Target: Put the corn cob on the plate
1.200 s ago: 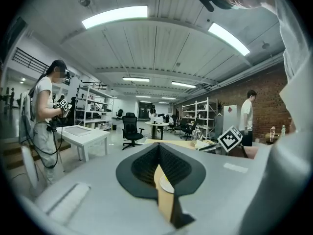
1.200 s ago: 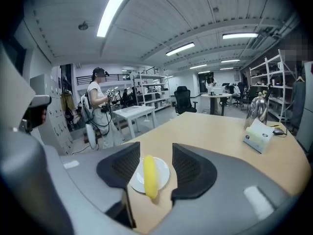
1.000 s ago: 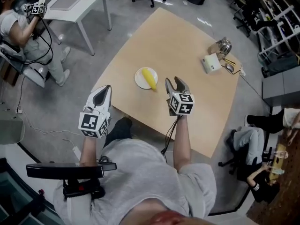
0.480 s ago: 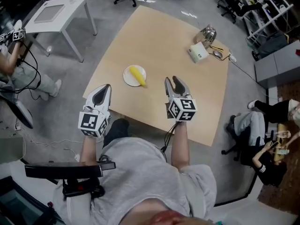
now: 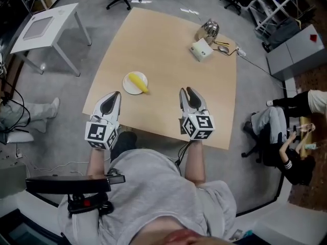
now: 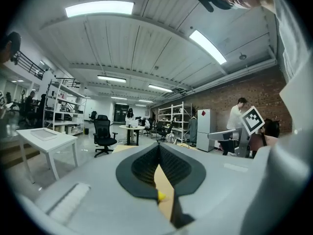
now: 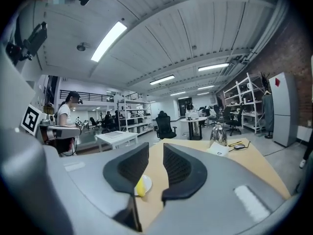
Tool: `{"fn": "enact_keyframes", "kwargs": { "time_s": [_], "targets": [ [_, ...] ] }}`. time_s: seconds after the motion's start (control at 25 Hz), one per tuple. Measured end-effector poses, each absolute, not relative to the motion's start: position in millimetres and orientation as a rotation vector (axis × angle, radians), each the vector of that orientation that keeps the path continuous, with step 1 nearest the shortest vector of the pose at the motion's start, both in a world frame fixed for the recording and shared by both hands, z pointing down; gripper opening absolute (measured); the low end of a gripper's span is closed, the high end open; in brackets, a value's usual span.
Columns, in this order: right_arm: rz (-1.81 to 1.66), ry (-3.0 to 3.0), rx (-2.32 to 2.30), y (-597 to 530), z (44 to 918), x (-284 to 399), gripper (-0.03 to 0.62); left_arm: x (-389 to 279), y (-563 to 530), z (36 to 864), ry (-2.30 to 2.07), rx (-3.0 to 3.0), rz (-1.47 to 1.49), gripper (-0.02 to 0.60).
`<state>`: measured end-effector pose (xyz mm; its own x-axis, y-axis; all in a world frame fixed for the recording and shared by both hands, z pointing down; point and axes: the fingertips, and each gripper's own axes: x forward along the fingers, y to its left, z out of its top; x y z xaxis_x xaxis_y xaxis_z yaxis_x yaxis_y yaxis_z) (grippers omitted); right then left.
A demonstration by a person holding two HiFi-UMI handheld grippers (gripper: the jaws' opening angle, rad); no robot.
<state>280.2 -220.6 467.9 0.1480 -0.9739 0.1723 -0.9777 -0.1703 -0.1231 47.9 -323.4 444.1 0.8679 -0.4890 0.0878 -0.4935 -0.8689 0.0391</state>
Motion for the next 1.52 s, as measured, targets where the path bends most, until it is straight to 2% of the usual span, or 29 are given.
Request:
{"fn": "enact_keyframes", "kwargs": {
  "time_s": [0.24, 0.56, 1.52],
  "targets": [
    [0.32, -1.929, 2.43, -192.6, 465.7, 292.7, 0.086, 61.9, -315.9, 436.6, -0.733, 2.995, 0.109, 0.018],
    [0.308, -1.897, 2.485, -172.4, 466.6, 294.2, 0.012, 78.6, -315.0, 433.5, -0.685, 3.013, 0.107, 0.018],
    [0.243, -1.923, 2.449, -172.0, 464.2, 287.6, 0.006, 76.4, -312.9, 431.3, -0.706, 3.017, 0.112, 0.018]
  ]
}}
